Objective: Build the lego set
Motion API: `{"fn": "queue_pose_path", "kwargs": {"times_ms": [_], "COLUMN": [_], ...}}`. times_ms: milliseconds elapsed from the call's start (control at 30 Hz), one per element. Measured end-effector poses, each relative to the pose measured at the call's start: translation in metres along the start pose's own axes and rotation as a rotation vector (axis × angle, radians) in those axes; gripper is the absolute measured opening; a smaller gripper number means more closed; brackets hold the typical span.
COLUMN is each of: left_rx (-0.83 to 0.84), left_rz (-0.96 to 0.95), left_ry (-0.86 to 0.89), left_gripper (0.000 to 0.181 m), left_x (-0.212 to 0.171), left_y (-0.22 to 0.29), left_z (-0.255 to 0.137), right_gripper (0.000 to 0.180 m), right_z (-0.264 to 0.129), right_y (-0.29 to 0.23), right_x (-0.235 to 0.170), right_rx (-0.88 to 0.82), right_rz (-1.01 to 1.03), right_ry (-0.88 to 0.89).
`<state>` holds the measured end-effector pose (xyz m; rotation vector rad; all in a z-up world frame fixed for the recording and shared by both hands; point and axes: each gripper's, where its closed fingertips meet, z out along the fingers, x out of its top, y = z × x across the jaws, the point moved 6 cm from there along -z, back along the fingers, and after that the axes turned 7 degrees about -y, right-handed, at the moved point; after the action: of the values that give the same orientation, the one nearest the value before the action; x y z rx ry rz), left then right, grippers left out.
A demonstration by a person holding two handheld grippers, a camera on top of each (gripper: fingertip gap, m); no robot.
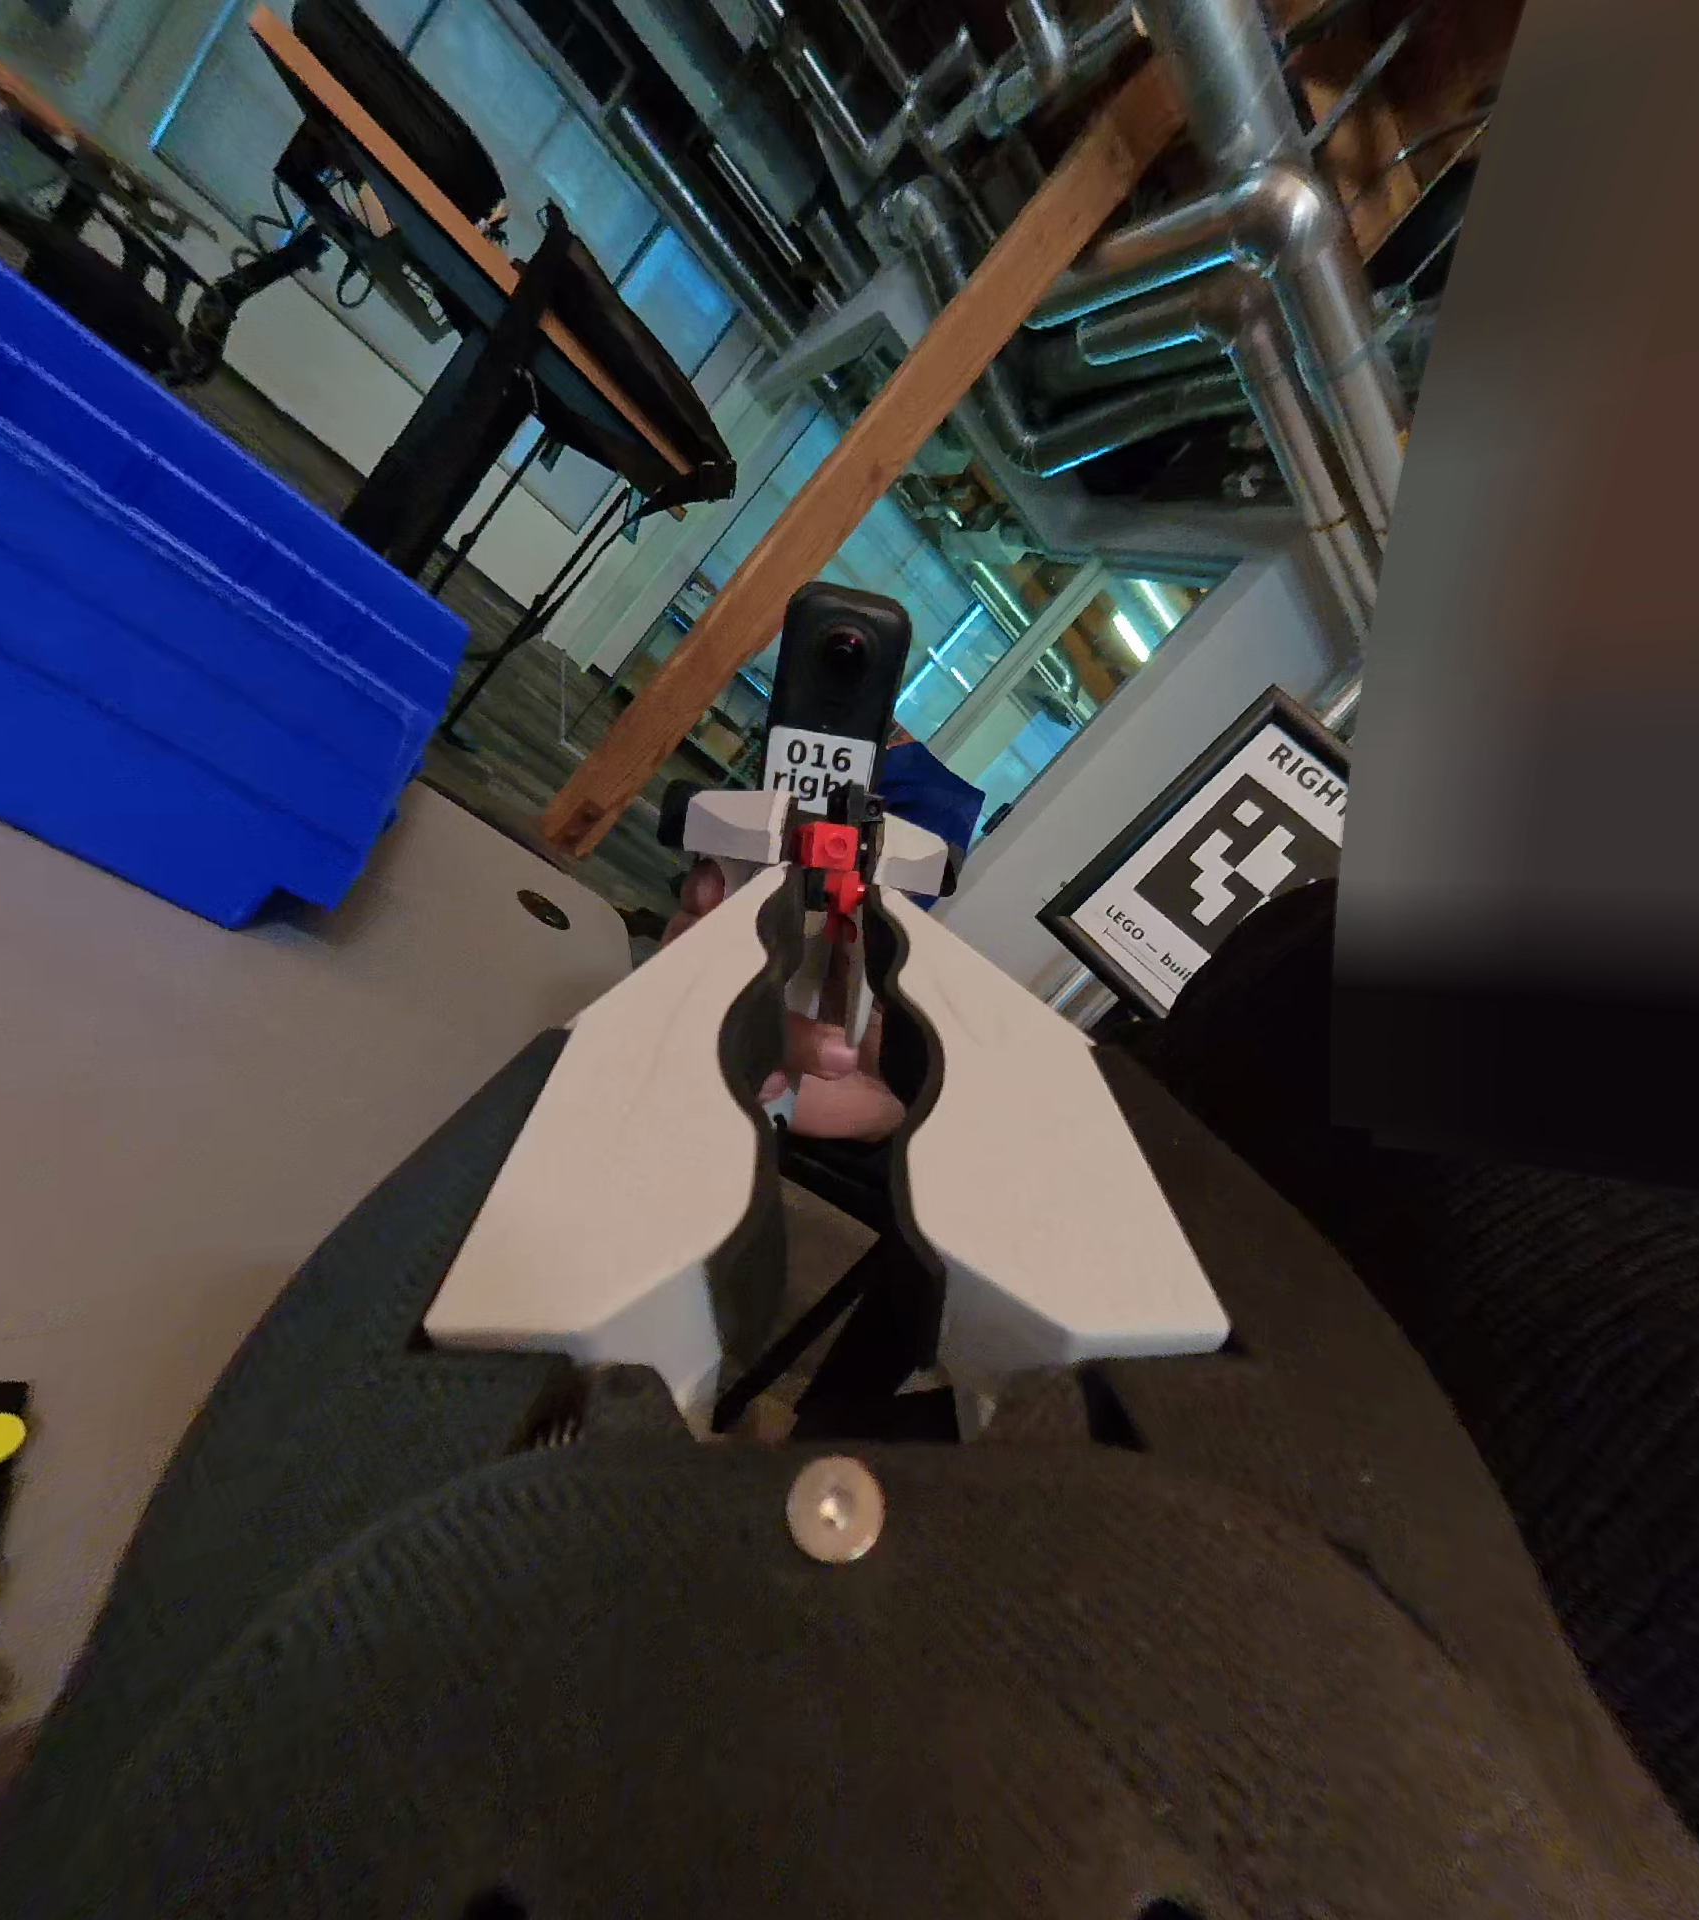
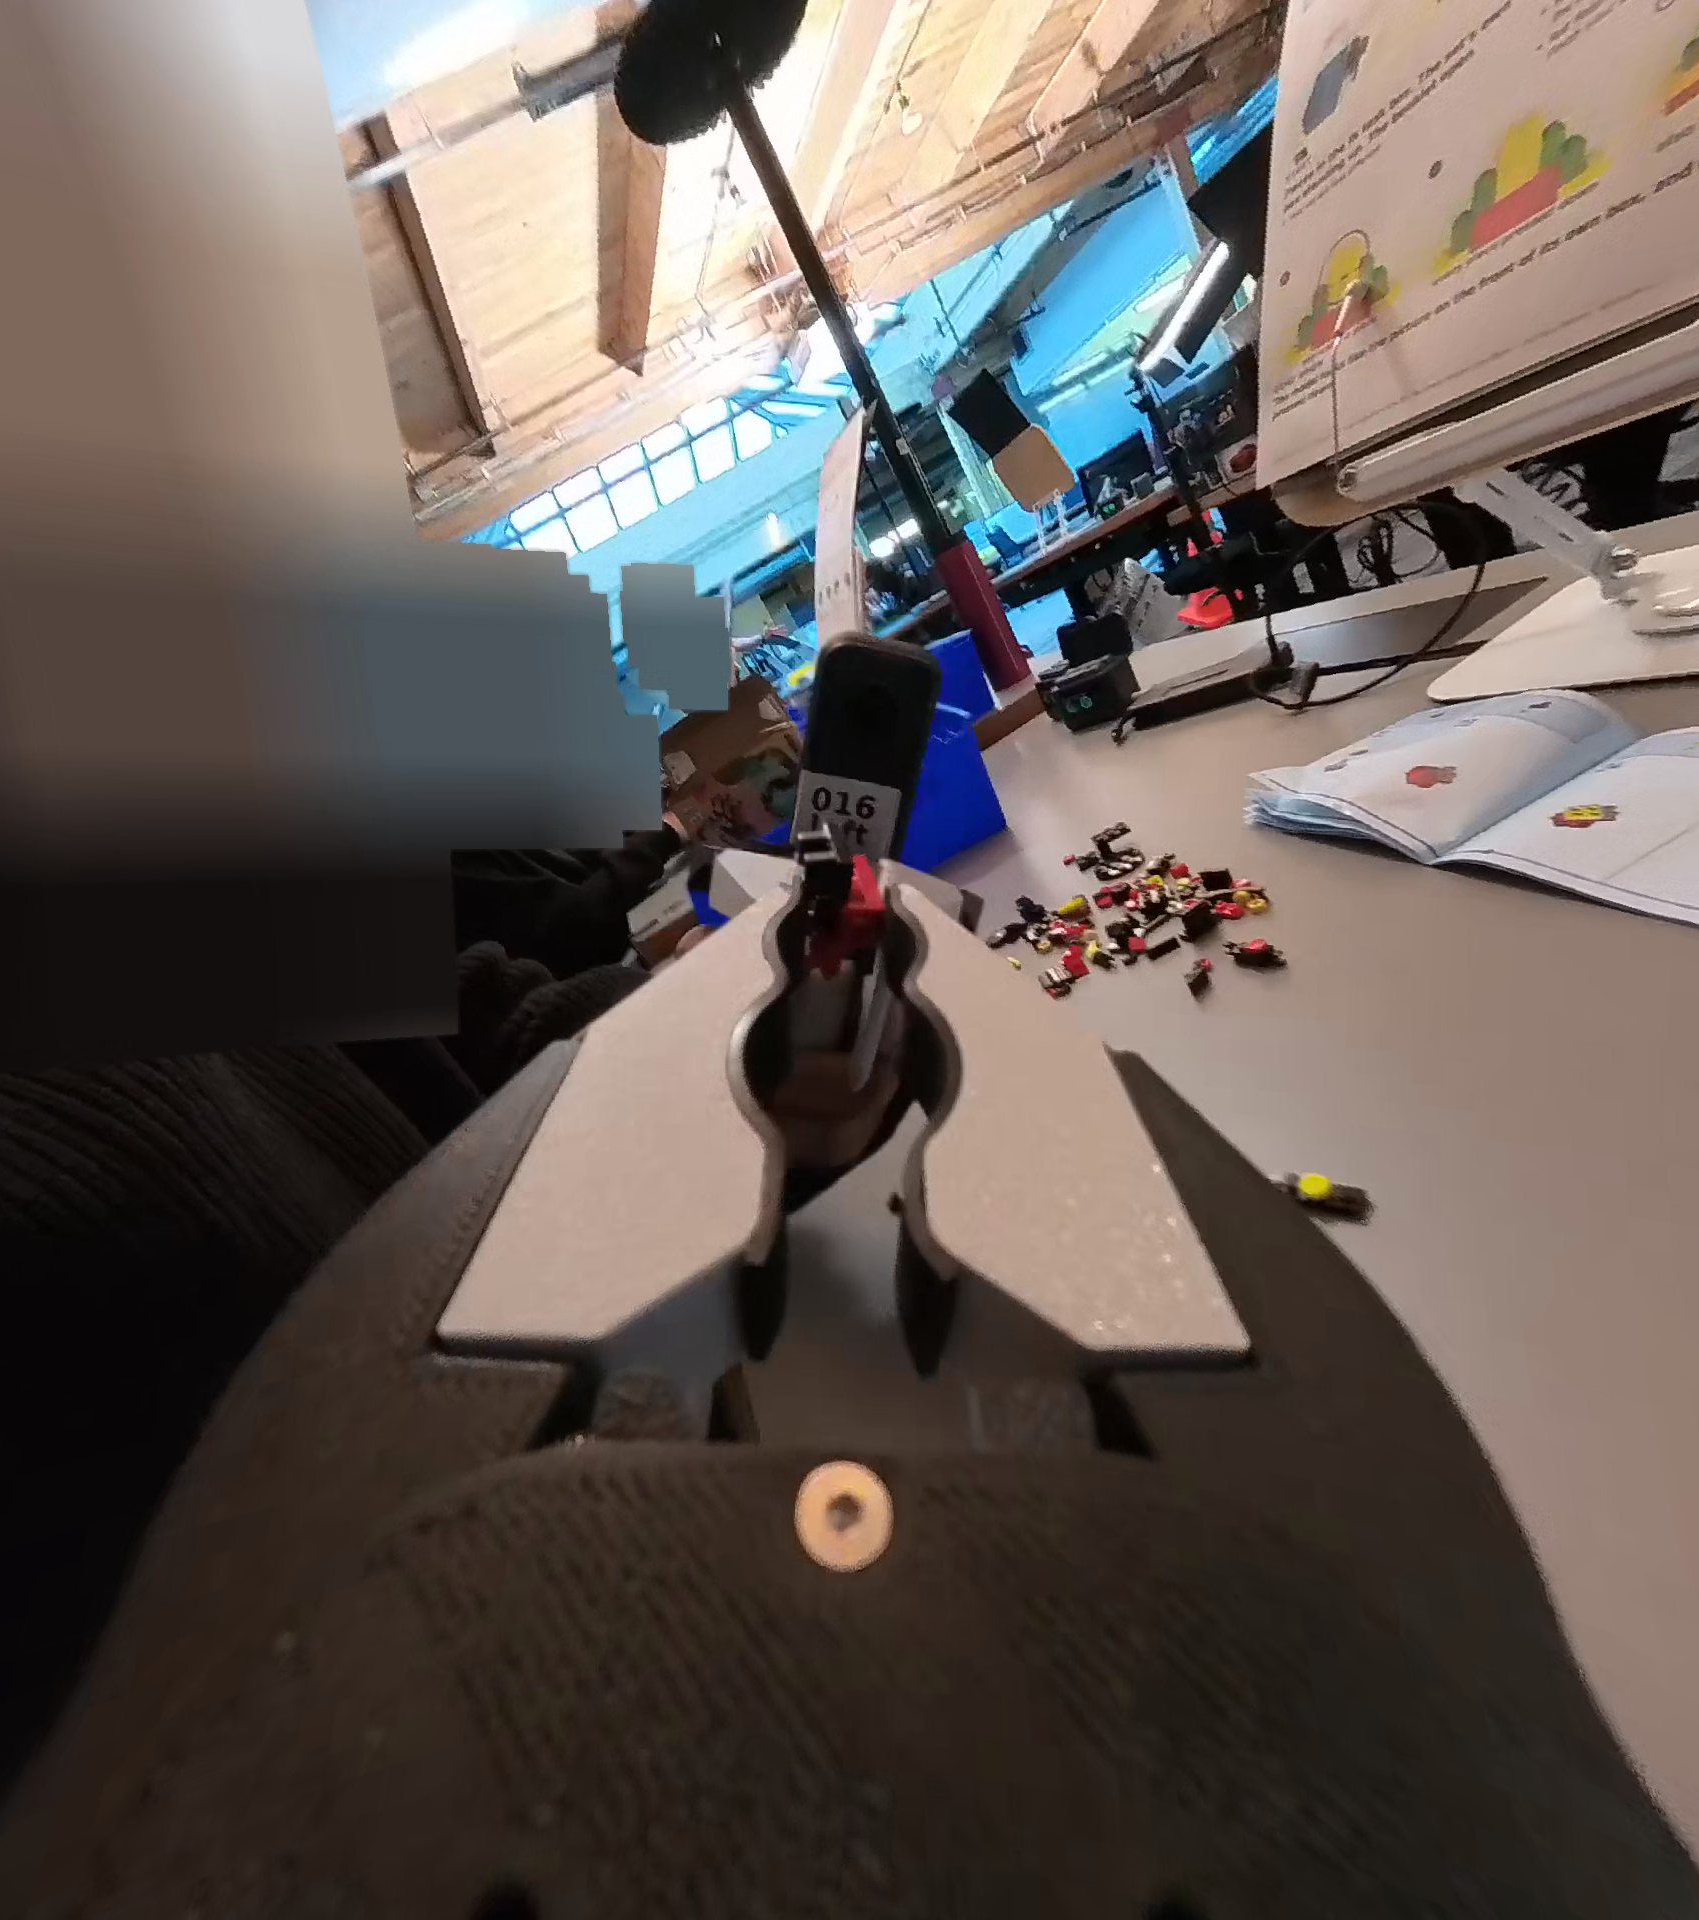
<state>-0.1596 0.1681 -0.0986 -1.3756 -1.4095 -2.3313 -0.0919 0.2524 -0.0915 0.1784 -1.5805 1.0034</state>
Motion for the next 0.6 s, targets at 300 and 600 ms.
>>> {"fn": "queue_pose_path", "kwargs": {"times_ms": [300, 600], "left_rx": [-0.043, -0.035], "left_rz": [-0.017, -0.008], "left_ry": [0.086, 0.076], "left_gripper": [0.007, 0.007], "left_x": [0.0027, 0.002], "left_y": [0.0047, 0.0037], "left_z": [-0.0006, 0.0001], "right_gripper": [0.014, 0.013], "right_z": [0.0043, 0.003], "right_y": [-0.0011, 0.0015], "right_x": [0.0009, -0.001], "right_rx": [0.093, 0.118], "right_rz": [0.118, 0.16], "right_ry": [0.094, 0.107]}}
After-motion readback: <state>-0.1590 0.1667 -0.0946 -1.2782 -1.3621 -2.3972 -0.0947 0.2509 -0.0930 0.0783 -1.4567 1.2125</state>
